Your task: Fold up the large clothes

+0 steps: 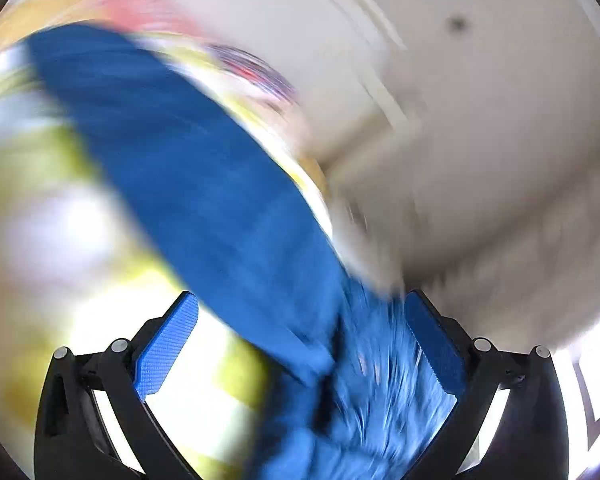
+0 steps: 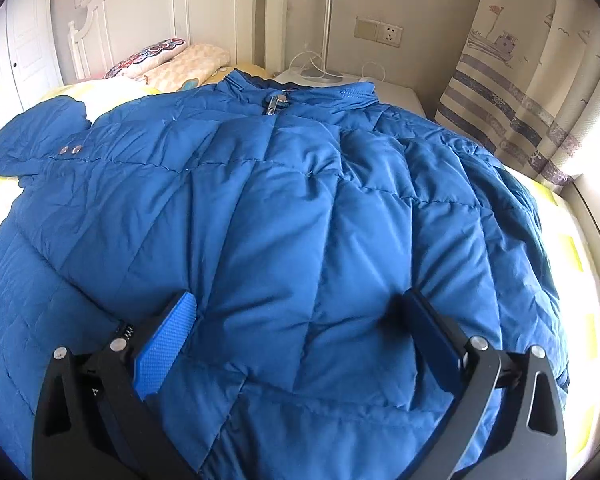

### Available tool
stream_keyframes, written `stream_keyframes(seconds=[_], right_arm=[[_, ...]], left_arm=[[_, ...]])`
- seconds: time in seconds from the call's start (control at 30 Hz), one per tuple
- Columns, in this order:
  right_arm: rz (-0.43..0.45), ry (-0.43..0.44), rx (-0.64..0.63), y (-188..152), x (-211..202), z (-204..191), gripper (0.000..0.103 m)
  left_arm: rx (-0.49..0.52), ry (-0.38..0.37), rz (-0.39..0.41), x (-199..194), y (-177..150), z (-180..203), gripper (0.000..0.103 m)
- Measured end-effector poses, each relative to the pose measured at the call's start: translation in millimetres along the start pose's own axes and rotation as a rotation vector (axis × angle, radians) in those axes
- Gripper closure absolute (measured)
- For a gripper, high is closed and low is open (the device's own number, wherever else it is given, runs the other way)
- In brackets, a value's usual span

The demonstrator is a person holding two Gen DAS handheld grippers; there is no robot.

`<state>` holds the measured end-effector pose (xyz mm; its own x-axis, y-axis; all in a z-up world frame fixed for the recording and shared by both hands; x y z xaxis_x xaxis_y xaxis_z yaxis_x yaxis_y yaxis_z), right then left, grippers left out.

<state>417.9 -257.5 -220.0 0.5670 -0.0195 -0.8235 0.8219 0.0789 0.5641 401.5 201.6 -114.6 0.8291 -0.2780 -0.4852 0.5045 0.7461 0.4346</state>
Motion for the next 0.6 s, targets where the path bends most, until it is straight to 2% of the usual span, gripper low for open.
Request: stream_keyframes(seconds=[0.07,0.1,0.13,0.17,0.3,0.33,0.37,0.4,0.43,0.5,0.57,0.6], right_arm=[[-0.001,-0.002,-0.001,0,0,-1,0.002],[-0.002,-0.003,-0.002,0,0,0,0.002],[-0.003,-0.003,-0.002,0,0,0,0.002],[-0.003,-0.003,-0.002,0,0,0,0.002],[-0.002,-0.004,-0.002,0,0,0,0.002],[-0.002,-0.003,-0.001,0,0,0,0.002],[-0.002,-0.003,-0.001,0,0,0,0.002],[-0.001,-0.004,-0.002,0,0,0,0.002],[-0.001,-0.004,-0.002,0,-1,0,0.002],[0.001,-0.005,-0.003,1,0,0,0.002],[0.013,-0.002,-0.001,2,-2,0,0.002],[0.019,0.005,0.004,2,-2,1,0.002]], left_arm=[[-0.111,0.007,0.067,-25,32,-40,0.005],[-0.157,0.033,0.088,-34,51,-63,0.008],[-0.188,0.058,0.091,-37,64,-80,0.01],[-0.219,0.058,0.08,-34,78,-94,0.018],[-0.269,0.008,0.044,-15,114,-116,0.034],[-0.268,-0.001,0.032,-9,120,-116,0.037],[-0.261,-0.002,0.026,-4,124,-116,0.051],[-0.258,0.001,0.027,-2,126,-116,0.08],[-0.26,0.005,0.047,-3,127,-113,0.09],[-0.206,-0.038,0.138,-18,129,-88,0.098],[-0.099,-0.062,0.191,-32,124,-51,0.099],[-0.015,-0.075,0.205,-37,116,-20,0.099]])
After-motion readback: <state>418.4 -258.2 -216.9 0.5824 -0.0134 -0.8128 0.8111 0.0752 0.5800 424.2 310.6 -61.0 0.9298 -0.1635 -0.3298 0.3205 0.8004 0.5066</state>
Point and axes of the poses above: each gripper's, at about its wrist camera, not at the fingertips, and x roughly the way its jaws point, z to its right, y to its top, the point moved 9 cm from there along x, roughly the way its jaws point, and after that the axes turned 5 degrees about -z, right-handed, at the moved point
